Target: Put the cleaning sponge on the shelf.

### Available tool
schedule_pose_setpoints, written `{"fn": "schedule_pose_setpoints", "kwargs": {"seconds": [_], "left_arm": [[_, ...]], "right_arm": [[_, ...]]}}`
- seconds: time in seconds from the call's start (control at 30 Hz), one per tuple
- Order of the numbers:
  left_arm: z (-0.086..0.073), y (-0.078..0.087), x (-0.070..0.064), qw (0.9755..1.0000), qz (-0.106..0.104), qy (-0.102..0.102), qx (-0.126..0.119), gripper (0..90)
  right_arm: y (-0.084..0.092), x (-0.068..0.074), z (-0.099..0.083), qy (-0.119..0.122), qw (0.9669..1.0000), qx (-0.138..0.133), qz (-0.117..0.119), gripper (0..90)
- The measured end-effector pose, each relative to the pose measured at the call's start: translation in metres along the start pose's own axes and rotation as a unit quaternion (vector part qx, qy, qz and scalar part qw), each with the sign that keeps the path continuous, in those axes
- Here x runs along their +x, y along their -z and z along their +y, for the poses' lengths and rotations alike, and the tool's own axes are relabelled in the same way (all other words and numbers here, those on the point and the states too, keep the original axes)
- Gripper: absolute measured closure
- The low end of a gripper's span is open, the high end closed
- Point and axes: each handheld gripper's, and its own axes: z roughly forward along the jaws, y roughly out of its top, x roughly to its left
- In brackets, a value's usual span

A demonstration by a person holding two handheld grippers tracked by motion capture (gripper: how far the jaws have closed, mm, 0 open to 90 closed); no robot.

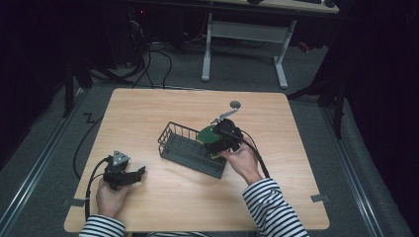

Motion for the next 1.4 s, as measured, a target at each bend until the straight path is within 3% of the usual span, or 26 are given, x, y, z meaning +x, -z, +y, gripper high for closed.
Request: {"fn": "schedule_pose_setpoints", "kwargs": {"seconds": [0.4,0.7,1.13,1.4], "left_arm": [[0.0,0.0,0.0,1.0,0.0,0.001,-0.001,26.0],[0.0,0.0,0.0,1.0,0.0,0.001,-0.001,26.0],[0.0,0.0,0.0,1.0,0.0,0.001,0.0,26.0],[0.0,0.0,0.0,1.0,0.0,0.001,0.0,26.0]], "right_arm": [[0.0,0.003,-0.002,0.008,1.0,0.004,0.002,28.2],[-0.001,-0.002,-0.01,-0.009,0.9997,-0.006,0.021,30.8],[0.045,-0.021,-0.022,-0.044,0.9955,-0.084,0.012,35.1],[0.072,-0.038,-0.038,-0.064,0.9921,-0.107,-0.006,36.3]]}}
